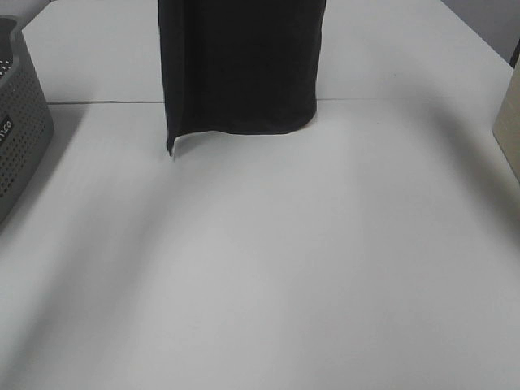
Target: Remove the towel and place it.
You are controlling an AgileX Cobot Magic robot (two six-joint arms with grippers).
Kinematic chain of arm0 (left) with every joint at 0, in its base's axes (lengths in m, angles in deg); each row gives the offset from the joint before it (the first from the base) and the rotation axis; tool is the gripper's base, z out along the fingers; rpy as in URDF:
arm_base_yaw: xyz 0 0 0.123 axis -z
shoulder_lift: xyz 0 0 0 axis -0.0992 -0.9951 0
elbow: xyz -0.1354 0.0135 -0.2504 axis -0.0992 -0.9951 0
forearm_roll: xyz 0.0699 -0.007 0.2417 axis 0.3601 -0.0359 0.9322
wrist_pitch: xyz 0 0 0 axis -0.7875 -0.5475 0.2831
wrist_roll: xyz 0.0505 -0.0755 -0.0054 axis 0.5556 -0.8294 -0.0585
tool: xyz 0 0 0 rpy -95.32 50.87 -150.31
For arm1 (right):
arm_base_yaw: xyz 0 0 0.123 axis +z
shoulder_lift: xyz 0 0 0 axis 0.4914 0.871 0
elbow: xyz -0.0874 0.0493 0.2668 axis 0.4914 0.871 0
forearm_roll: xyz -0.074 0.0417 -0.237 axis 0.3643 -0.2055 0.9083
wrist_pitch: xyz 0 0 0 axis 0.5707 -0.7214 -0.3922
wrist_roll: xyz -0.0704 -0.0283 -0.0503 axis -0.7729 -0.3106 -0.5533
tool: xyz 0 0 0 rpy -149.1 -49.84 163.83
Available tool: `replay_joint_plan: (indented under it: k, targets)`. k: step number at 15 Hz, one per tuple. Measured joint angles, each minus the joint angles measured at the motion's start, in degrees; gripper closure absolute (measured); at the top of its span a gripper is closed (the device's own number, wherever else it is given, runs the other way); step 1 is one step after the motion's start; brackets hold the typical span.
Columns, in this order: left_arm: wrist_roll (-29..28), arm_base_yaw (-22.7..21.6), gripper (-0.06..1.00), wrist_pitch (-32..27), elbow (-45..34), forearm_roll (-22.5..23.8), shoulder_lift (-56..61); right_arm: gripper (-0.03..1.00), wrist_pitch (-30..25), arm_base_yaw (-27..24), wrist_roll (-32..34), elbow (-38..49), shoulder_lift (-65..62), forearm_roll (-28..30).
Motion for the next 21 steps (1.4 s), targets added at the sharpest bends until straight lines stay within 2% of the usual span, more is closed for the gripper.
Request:
replay_joint_plan:
  k: [2,9,10,11,12,15,16,17,19,20,21]
  targets:
    - [-1.3,0.0,0.94,-4.9,1.8,2.5,-1.8,0.95,-2.8,0.0,0.0,0.0,0.3,0.0]
    - [-2.5,-0.1,0.94,-12.0,1.5,2.4,-2.6,0.95,-9.1,0.0,-0.5,0.0,1.0,0.3]
    - [-2.5,0.1,0.94,-21.4,1.5,-1.2,-2.6,0.95,-12.1,0.0,-0.5,0.0,1.0,0.3]
    - [-2.5,0.1,0.94,-25.3,1.5,-2.4,-2.5,0.95,-16.3,0.0,-0.5,0.0,1.0,0.3]
    - [-2.5,0.1,0.94,-33.7,1.5,-4.6,-2.3,0.95,-21.3,0.0,-0.5,0.0,1.0,0.3]
    - [-2.5,0.1,0.94,-63.7,1.4,-10.8,-0.1,0.95,-39.1,0.0,0.0,0.0,0.6,0.3]
    - [-2.6,0.1,0.94,-71.0,1.4,-12.5,0.9,0.95,-44.7,0.0,0.6,0.0,-0.2,0.3]
    - [-3.2,0.1,0.94,-76.7,1.4,-14.2,2.1,0.95,-48.7,0.0,1.3,0.0,-1.2,0.3]
    - [-6.2,0.2,0.94,-80.6,1.4,-15.2,3.7,0.95,-53.9,0.0,1.7,-0.1,-3.2,0.3]
    - [-13.3,0.2,0.94,-80.9,0.5,-14.8,5.8,0.95,-60.4,0.0,2.9,-0.5,-5.3,0.3]
    - [-15.8,0.2,0.94,-80.9,-1.1,-14.7,6.9,0.95,-63.2,0.0,3.1,-0.5,-5.8,0.2]
